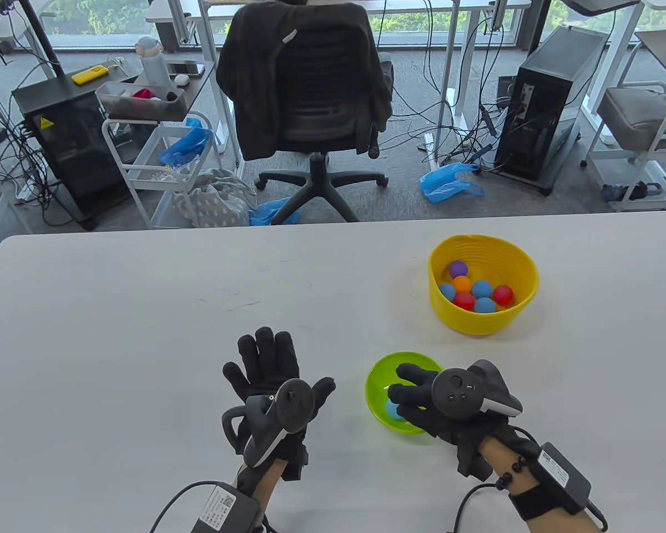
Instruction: Toss ping pong balls into fabric basket
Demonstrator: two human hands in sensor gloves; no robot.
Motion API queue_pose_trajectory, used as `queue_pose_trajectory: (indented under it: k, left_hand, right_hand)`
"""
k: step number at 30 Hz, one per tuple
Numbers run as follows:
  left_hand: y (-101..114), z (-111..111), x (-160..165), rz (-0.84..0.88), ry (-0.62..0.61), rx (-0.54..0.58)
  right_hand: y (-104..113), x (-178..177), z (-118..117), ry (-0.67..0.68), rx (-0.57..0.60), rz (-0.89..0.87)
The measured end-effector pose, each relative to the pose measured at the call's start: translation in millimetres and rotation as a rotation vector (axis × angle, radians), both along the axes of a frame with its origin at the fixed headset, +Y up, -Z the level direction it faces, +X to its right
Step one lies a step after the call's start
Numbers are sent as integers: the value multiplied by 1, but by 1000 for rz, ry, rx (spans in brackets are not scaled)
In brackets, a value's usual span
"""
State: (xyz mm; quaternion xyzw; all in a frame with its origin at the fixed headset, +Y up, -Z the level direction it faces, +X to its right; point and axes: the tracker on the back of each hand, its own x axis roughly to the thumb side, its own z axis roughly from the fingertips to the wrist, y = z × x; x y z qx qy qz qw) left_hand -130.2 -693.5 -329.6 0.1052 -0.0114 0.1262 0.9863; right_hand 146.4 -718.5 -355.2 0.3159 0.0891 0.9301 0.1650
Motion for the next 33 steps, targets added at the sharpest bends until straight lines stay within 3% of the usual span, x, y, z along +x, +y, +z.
queue_pose_trajectory:
  k: [8,18,27,33]
  left_hand:
    - [0,-1,1,-4,2,-3]
    - [-1,-1,1,1,1,-1]
    - [-1,-2,1,0,1,1]
    - [-1,-1,1,1,1,4]
  right_hand:
    - [-14,-9,-6,13,-120,52]
    - [-20,-18,-13,-18,-156,146]
    - [-20,-7,-18,-59,-86,67]
    - [-7,6,-16,-95,-9,-89]
